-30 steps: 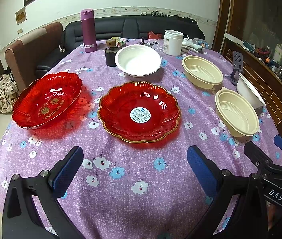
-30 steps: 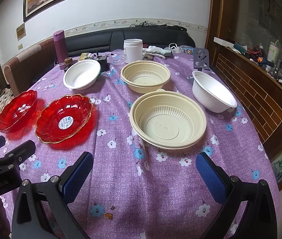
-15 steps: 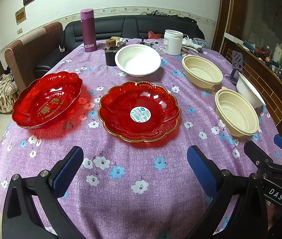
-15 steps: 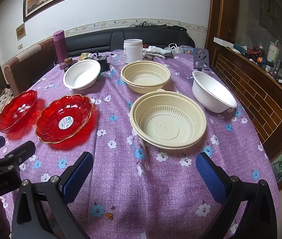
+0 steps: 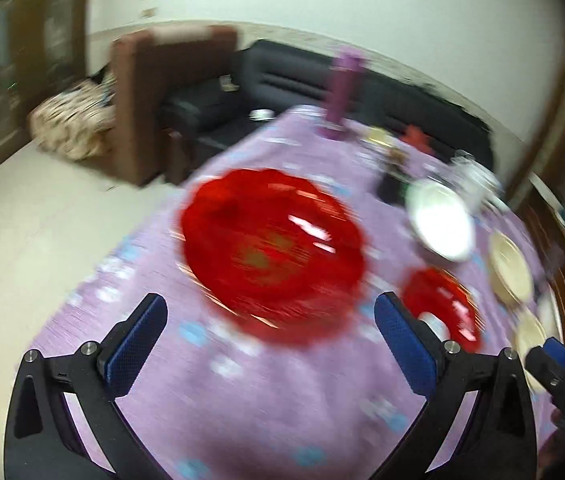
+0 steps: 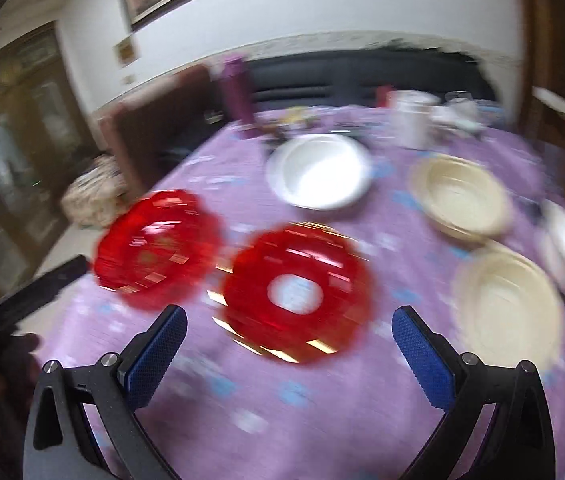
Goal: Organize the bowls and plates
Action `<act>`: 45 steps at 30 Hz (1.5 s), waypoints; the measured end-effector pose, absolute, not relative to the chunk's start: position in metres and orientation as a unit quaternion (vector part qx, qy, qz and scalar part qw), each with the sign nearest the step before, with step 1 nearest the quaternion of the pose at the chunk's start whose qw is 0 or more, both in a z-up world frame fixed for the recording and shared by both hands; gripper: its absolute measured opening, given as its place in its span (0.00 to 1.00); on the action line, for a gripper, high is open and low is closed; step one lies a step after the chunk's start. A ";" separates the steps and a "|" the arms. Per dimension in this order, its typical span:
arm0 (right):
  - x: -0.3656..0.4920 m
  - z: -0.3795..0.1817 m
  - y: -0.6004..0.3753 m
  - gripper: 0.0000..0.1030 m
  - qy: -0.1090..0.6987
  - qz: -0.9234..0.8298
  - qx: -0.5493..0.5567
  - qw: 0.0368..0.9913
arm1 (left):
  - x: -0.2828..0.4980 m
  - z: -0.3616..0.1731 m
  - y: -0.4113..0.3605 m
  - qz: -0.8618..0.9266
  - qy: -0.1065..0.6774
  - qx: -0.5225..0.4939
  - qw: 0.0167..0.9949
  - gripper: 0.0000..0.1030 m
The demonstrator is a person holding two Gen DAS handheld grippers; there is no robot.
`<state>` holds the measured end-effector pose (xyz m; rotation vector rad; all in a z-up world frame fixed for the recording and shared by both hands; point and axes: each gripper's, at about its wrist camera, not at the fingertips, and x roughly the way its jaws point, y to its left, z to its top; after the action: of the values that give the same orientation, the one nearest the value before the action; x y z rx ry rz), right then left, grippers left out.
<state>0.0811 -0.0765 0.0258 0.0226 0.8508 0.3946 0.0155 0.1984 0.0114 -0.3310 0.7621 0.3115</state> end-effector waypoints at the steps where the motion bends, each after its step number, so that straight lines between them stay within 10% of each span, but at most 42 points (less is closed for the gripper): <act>1: 0.093 0.027 -0.061 0.99 0.414 0.202 0.009 0.887 | 0.023 0.007 0.211 0.167 0.374 -0.161 0.898 1.00; 11: 0.225 -0.034 0.064 0.64 0.550 0.243 0.042 0.798 | 0.093 -0.048 0.247 0.196 0.447 -0.166 0.857 0.89; 19: 0.249 -0.086 0.084 0.13 0.612 0.211 0.035 0.761 | 0.104 -0.068 0.247 0.211 0.487 -0.170 0.830 0.16; 39: 0.125 -0.058 0.033 0.09 0.555 0.245 0.017 0.795 | -0.006 -0.044 0.211 0.220 0.421 -0.153 0.867 0.14; 45: 0.113 -0.069 0.039 0.21 0.554 0.250 -0.004 0.794 | -0.010 -0.055 0.208 0.221 0.431 -0.142 0.863 0.19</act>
<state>0.1127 0.0389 -0.0688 -0.0095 1.1902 0.5374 -0.0097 0.2081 -0.0553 -0.2977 0.9042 0.4641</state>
